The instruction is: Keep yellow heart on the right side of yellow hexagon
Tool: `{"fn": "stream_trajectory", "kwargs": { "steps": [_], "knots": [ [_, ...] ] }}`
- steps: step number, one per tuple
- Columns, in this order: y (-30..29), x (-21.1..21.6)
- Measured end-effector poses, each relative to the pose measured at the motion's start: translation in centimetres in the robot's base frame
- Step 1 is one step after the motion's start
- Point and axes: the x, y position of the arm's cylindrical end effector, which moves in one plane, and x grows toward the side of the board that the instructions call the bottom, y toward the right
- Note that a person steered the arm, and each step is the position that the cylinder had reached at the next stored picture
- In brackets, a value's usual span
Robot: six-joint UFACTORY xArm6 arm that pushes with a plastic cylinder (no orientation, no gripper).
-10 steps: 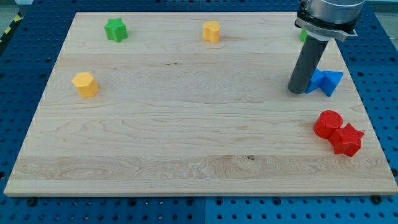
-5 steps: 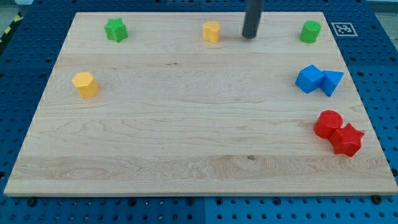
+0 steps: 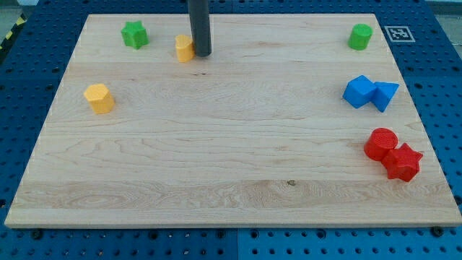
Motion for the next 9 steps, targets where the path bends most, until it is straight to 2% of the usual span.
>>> {"fn": "stream_trajectory", "kwargs": {
  "steps": [2,3,4,6,9],
  "knots": [
    [-7.7,-0.7],
    [-8.8,-2.4],
    [-10.8,-1.1],
    [-10.9,5.9],
    [-11.9,8.4]
  ]
}}
